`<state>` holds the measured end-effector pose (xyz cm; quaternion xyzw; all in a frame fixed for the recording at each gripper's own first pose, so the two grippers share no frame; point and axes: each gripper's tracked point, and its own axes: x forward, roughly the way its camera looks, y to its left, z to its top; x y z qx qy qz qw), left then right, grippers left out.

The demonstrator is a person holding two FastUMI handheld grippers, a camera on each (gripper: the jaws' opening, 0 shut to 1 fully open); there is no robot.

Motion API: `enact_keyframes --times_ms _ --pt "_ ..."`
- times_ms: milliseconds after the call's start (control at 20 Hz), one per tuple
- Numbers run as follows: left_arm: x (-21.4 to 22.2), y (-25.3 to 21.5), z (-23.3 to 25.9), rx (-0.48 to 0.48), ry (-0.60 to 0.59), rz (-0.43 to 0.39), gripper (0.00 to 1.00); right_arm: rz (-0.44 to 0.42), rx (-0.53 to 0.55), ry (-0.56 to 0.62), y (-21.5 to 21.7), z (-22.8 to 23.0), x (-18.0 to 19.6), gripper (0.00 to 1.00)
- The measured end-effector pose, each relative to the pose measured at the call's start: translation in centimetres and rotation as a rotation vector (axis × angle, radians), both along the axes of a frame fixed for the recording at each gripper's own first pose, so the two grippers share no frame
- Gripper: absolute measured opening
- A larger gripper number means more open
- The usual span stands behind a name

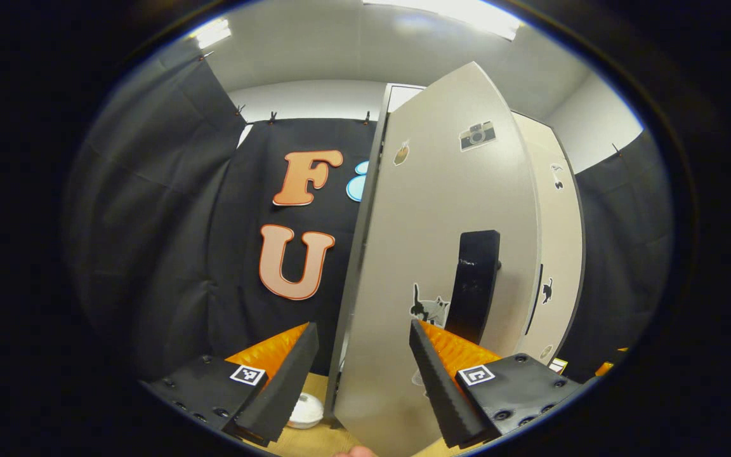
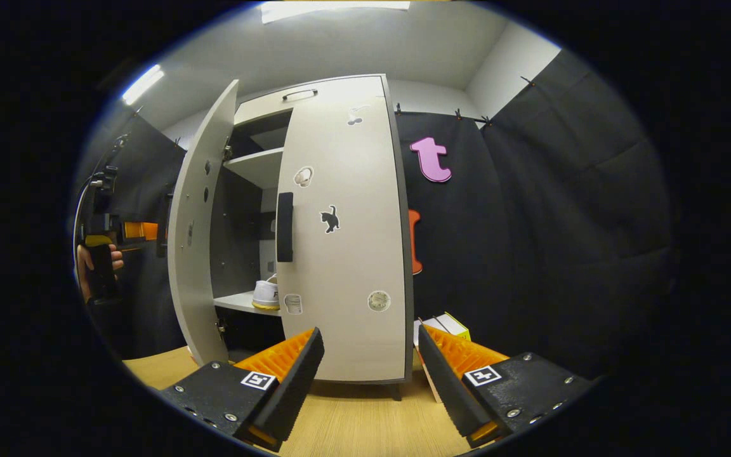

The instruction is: Grab one shoe with the right hand and put it into the shoe cabinet, grab the other shoe with the left hand and put it into the shoe cabinet; then close the right door with the right hand and the left door with the left hand.

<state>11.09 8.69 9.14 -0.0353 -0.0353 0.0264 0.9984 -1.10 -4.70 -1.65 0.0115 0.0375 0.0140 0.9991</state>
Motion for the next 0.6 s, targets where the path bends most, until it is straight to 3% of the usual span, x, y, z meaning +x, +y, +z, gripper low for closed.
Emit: enact_keyframes --times_ms 50,400,600 --pt "0.5 -0.9 -0.1 -0.003 0.002 -0.021 0.99 -0.005 0.001 0.001 -0.2 0.0 0.0 0.92" --pt "3.7 -8.5 -1.3 0.009 0.014 -0.165 0.99 -0.049 -0.002 0.008 -1.8 -0.4 0.1 0.93" --pt "4.6 -9.9 -1.0 0.060 -0.001 -0.158 0.96 -0.065 0.011 0.008 -2.4 -0.5 0.4 0.93"
